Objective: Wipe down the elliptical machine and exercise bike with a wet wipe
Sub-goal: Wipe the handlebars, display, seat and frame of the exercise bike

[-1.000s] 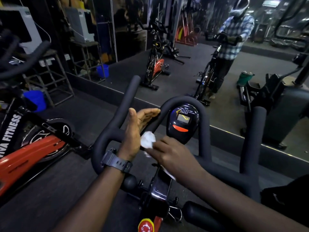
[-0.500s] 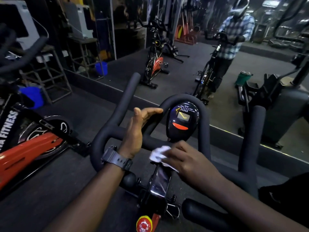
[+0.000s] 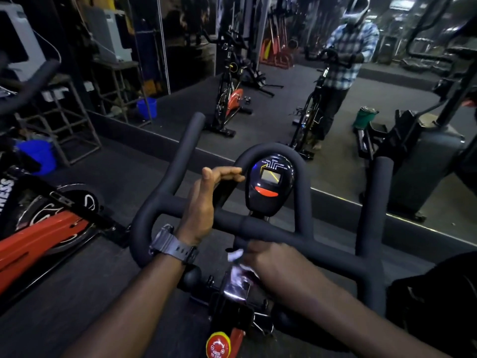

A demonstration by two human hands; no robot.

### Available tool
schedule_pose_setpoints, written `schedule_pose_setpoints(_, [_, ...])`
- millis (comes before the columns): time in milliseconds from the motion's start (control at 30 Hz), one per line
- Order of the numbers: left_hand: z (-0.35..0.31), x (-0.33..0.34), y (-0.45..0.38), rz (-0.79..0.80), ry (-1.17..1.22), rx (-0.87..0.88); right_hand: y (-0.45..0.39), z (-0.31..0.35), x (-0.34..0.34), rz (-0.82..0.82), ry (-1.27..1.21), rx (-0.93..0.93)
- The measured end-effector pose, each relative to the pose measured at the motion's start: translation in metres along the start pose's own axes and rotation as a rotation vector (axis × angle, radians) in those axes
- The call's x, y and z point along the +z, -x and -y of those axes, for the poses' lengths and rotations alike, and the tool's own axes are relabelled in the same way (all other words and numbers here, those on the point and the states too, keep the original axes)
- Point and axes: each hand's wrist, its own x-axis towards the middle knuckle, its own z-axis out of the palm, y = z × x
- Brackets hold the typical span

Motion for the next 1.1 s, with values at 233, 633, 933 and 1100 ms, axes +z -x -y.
schedule_pose_setpoints(233, [-0.009,0.014,-0.005,-0.015,-0.092,0.107,-0.021,-0.020,-0.002,-0.287,0.369,-0.051])
schedule_pose_setpoints(633, [-0.021,0.031,-0.021,0.001,0.225,-0.148,-0.057,-0.055,-0.087,-0.573,0.510,0.043])
schedule_pose_setpoints(933, [-0.024,0.028,-0.014,0.018,0.184,-0.134,-0.048,-0.073,-0.106,-0.612,0.388,0.133])
schedule_pose_setpoints(1100, [-0.021,0.025,-0.012,0.044,0.158,-0.114,0.002,-0.061,-0.063,-0.685,0.131,0.156])
